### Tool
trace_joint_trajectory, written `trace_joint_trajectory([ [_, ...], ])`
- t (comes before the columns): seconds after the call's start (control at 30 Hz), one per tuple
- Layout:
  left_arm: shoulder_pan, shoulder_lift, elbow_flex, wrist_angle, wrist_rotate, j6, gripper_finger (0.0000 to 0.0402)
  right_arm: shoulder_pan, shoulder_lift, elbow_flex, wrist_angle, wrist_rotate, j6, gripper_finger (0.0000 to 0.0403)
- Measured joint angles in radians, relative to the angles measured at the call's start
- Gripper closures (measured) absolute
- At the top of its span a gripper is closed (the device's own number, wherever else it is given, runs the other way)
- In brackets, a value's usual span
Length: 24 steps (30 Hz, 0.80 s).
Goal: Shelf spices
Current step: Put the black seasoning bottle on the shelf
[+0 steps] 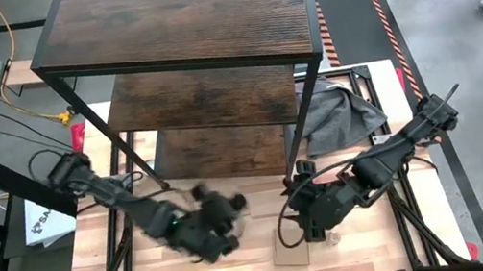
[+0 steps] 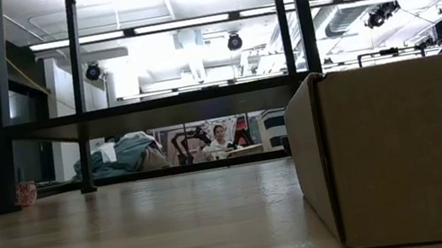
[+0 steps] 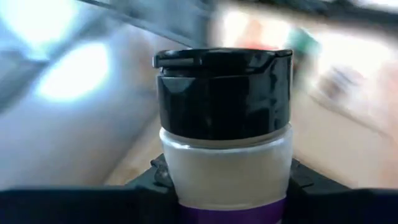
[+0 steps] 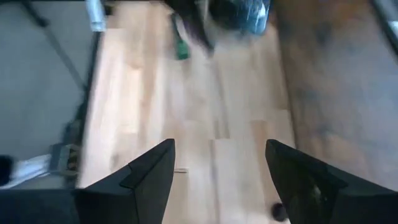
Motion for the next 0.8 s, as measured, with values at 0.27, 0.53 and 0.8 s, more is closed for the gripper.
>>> trace_joint_trajectory([
  [0.27,-0.121,-0.117,-0.224,-0.391,-0.432,-0.885,0.0272,0.027,0.001,-0.002,0.005,0.143,0.049,0.0155],
  [0.53,-0.053,-0.161,-0.447,-0.665,-0.551,-1.150,0.0272,-0.036,0.001,-0.002,0.021,0.272,0.179,0.0155],
  [0.8,0.009,-0.216,-0.638,-0.580,-0.688,-1.209,0.0272,-0.057,0.002,-0.002,0.018,0.360,0.123,0.0155],
])
